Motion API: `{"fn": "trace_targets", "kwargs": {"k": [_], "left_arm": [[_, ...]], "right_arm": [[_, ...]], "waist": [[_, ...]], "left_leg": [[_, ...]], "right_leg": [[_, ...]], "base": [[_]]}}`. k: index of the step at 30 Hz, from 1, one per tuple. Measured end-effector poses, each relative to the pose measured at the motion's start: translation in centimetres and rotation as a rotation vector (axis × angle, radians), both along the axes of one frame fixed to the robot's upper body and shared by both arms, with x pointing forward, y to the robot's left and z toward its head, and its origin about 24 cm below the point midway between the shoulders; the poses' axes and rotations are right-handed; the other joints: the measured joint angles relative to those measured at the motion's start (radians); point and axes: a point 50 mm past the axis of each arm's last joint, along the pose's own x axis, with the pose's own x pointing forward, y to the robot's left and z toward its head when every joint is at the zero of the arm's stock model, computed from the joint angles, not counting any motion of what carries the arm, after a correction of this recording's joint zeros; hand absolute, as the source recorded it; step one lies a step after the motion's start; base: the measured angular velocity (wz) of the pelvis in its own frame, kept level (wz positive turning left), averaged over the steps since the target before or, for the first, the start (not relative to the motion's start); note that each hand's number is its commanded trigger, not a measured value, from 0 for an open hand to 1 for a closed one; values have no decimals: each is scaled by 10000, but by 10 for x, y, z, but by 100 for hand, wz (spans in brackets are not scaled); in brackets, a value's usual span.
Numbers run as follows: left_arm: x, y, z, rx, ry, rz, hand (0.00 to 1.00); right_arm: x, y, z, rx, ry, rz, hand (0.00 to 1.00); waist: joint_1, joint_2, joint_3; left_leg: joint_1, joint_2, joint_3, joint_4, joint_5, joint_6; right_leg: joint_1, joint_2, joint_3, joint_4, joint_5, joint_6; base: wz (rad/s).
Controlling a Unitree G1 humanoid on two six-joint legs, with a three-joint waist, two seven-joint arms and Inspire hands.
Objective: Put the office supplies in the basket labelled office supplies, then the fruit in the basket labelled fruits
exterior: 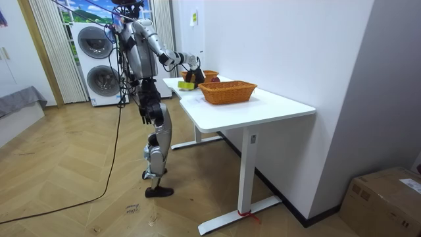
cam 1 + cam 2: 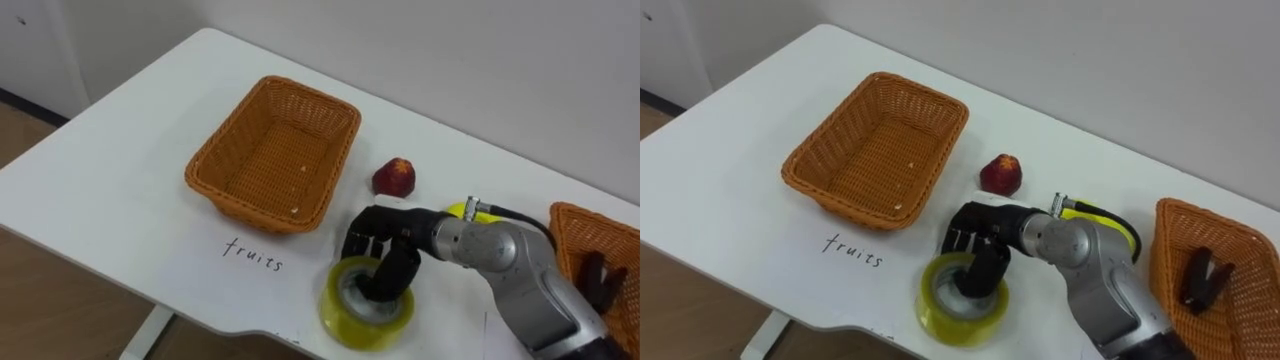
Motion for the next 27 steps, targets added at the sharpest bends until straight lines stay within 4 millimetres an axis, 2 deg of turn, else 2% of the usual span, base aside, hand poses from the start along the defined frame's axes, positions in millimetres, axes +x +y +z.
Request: {"fn": "trace_targets", "kwargs": {"k": [9,14,16,19,20,22,27], "left_arm": [[3,-3,0,-154,-364,41,0],[-4,-2,-2,-105,-264,84,0],[-9,-2,-2,-105,-285,113,0],[-13,0,-1,-69,-366,319,0],[-14,0,-1,-76,-385,341,0],[-18,0,-2,-87,-342,448,0],[-22,0,-2,-140,-445,453,0]], "right_arm": [[-1,0,4,272,-126,244,100],[-8,-6,10,217,-327,524,100],[-9,-18,12,315,-428,161,100],[-6,-34,25,451,-954,-356,100],[-5,-41,33,420,-1362,-521,100],[-3,-49,44,516,-1982,-878,100],[1,-66,70,851,-3472,-1772,100]], "waist": [[-125,85,37],[-603,208,33],[-840,287,63],[-1230,370,53],[-1380,414,20],[-1490,472,-21],[-1833,510,-40]], "left_leg": [[8,10,192,-89,3,6],[-29,11,377,-59,20,34],[12,12,466,-52,21,35],[68,32,569,-107,22,36],[110,43,623,-177,22,36],[156,55,683,-177,22,36],[320,67,757,-197,22,36]], "right_leg": [[-113,2,221,-3,0,0],[-242,-13,352,13,4,3],[-254,-7,557,13,6,7],[-283,9,655,16,6,7],[-282,17,712,20,8,8],[-258,28,789,21,9,7],[-153,39,873,33,10,5]], "base": [[-7],[-9],[-12],[-12],[-12],[-11],[-4]]}}
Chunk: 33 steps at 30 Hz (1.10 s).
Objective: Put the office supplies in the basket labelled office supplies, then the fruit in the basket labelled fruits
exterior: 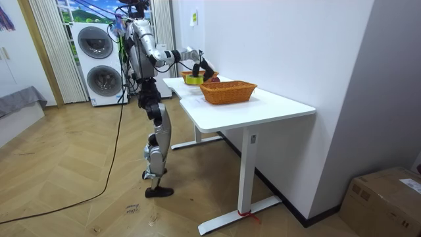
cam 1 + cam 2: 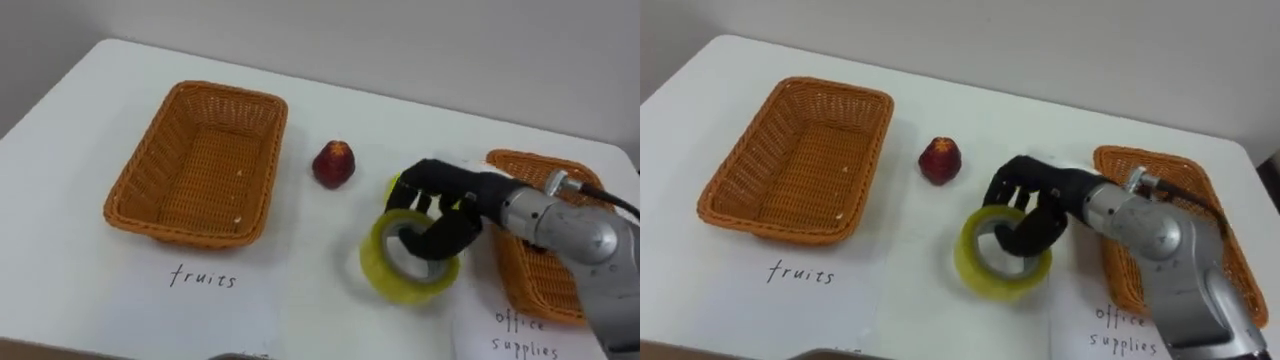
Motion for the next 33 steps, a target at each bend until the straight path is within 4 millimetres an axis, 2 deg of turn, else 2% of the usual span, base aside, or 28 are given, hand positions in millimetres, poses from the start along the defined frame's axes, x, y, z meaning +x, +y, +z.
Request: {"fn": "trace_targets", "kwargs": {"k": [5,12,17,21,24,26,33], "left_arm": [[-8,1,0,-11,88,223,0],[-8,0,0,-243,54,213,0],[-8,-1,0,-287,-32,263,0],[-9,-3,0,-330,-72,257,0],[-11,-3,0,-339,-11,277,0],[-14,-4,-1,-388,23,367,0],[-18,1,2,-596,-64,743,0]], "right_arm": [[-1,-8,23,707,-1221,-318,100],[-1,-28,39,1357,-2390,-1268,100],[-2,-42,49,1255,-3216,-2074,100],[0,-45,47,1315,-3381,-2373,100],[3,-54,34,1332,-2988,-2830,100],[4,-59,28,1292,-2799,-3122,100],[4,-83,14,1380,-2568,-4402,100]], "waist": [[-408,-2,-3],[-437,43,30],[-447,208,35],[-429,336,-37],[-487,337,-24],[-665,309,-15],[-800,214,-14]], "left_leg": [[143,4,-18,6,-1,0],[137,46,0,-1,-9,-7],[141,50,11,12,-9,-7],[215,59,126,23,-7,-7],[308,52,129,3,-7,-6],[260,49,127,-1,-8,-5],[189,43,164,10,-11,-1]], "right_leg": [[171,-2,-39,6,0,1],[145,31,-18,52,16,-27],[114,46,24,51,35,-44],[95,56,145,60,35,-43],[194,49,164,57,37,-39],[153,44,125,58,37,-39],[112,36,173,-4,35,-36]], "base": [[2],[1],[-3],[-8],[0],[0],[0]]}}
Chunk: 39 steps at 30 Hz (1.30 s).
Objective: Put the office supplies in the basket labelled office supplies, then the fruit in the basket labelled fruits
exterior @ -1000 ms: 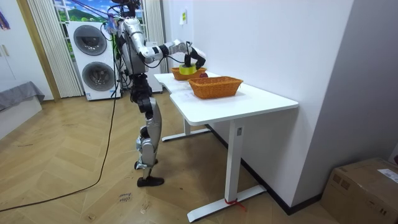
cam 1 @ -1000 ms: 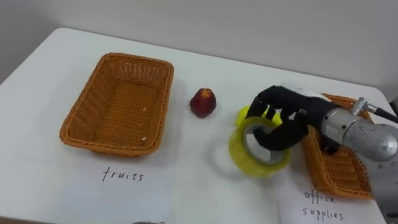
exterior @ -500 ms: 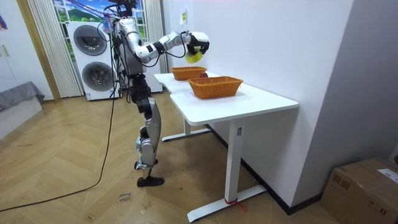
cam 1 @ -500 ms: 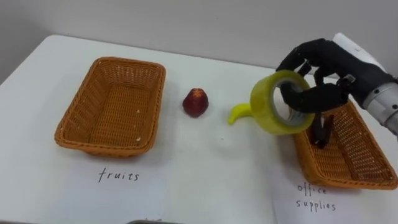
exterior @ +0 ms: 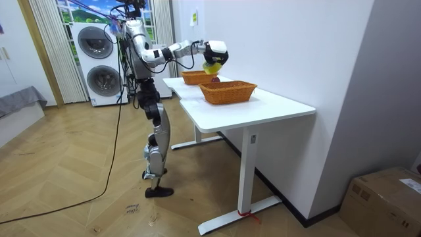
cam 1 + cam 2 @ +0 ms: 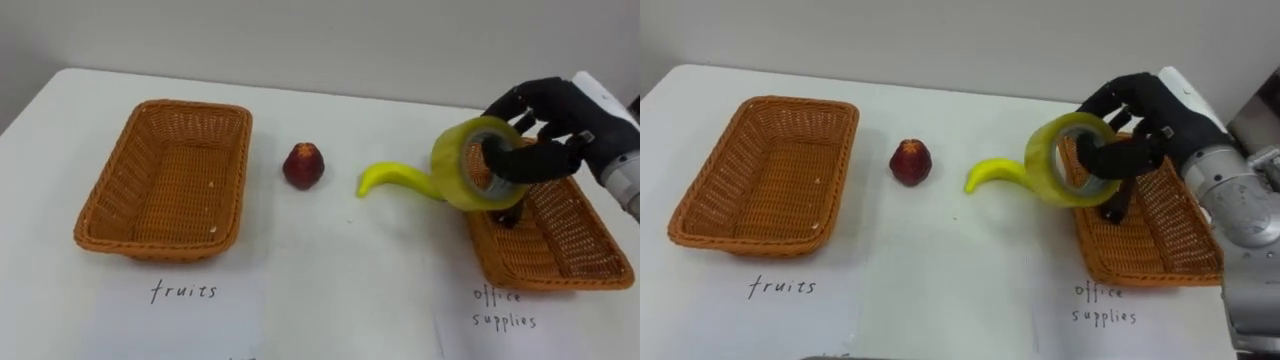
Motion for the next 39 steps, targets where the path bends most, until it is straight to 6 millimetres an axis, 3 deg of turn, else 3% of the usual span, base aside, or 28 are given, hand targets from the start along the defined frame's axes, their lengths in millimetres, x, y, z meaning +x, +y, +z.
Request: {"fn": "trace_targets", "kwargs": {"k": [7,25,32,39], "left_arm": [[-2,2,2,109,-94,54,0],[-11,7,5,322,-80,351,0],[-16,6,3,363,176,469,0],[-19,5,2,342,348,535,0]], "right_arm": [[-2,-18,-9,637,-66,-1037,100],[-7,-25,-25,1066,400,-1433,100],[-13,-32,-41,1135,1077,-1782,100],[-15,-34,-45,1087,1212,-1898,100]], "waist": [[-60,-75,-58],[-391,-37,-57],[-391,-31,-41],[-380,-35,-35]], "left_leg": [[-51,8,61,-15,3,0],[-36,22,92,-26,2,0],[-49,11,118,-26,2,1],[-49,10,127,-13,6,3]], "right_leg": [[-153,11,19,15,0,1],[-185,11,82,172,-1,0],[-244,1,134,164,-2,0],[-285,7,186,162,-2,0]], "base": [[-1],[0],[-1],[-1]]}}
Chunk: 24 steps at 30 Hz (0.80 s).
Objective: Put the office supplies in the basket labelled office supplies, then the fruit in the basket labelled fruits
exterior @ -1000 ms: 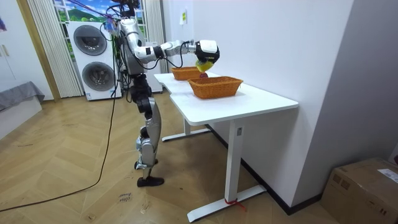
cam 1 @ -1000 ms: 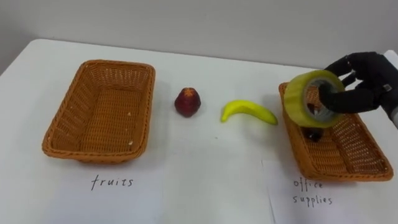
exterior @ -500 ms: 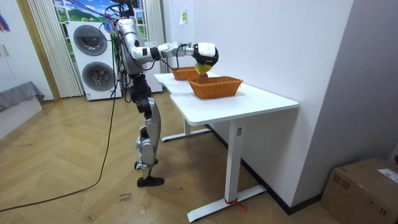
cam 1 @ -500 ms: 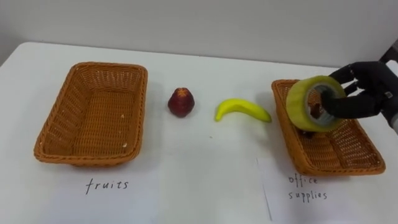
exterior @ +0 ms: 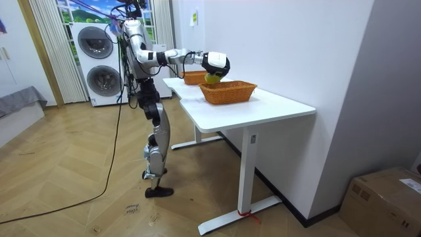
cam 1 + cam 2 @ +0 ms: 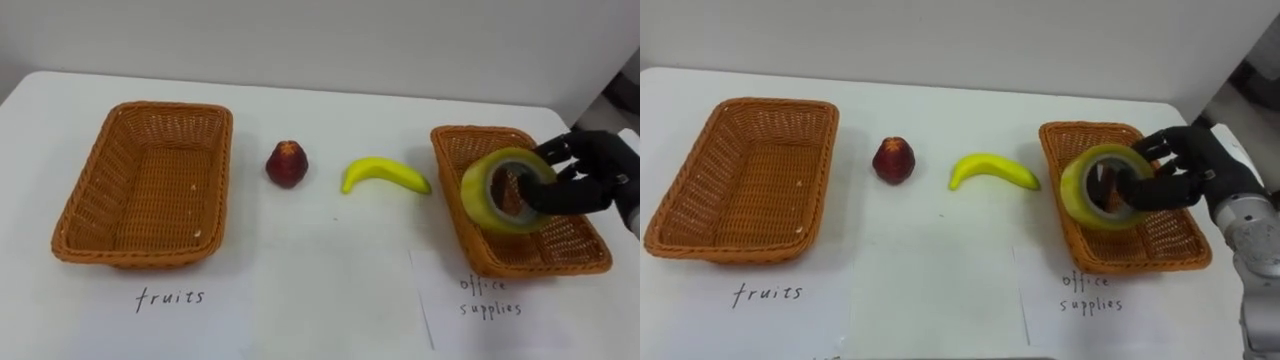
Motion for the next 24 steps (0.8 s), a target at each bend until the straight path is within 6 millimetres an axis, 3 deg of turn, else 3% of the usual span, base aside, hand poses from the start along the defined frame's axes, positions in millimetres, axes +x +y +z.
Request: {"fn": "trace_targets", "kwargs": {"k": [13,14,16,24], "left_arm": [[0,-1,-2,-44,157,72,0],[0,-1,-2,-43,160,76,0],[0,-1,-2,-40,184,89,0],[0,0,-2,-34,188,93,0]], "right_arm": [[-1,-2,-3,-39,25,-172,100],[-1,-2,-3,-33,43,-183,85],[-2,-3,-5,-10,134,-232,1],[-2,-4,-7,21,222,-273,0]], "waist": [[16,-21,74],[15,-13,72],[16,22,49],[16,42,-32]], "left_leg": [[-7,-5,20,-32,-2,1],[-10,-5,20,-32,-2,1],[-12,-6,23,-35,-2,1],[15,-6,54,-27,1,0]], "right_leg": [[-51,9,70,-24,-27,19],[-47,12,73,-26,-27,19],[-31,13,83,-26,-26,18],[-27,5,118,-8,-26,19]], "base": [[0],[0],[0],[0]]}}
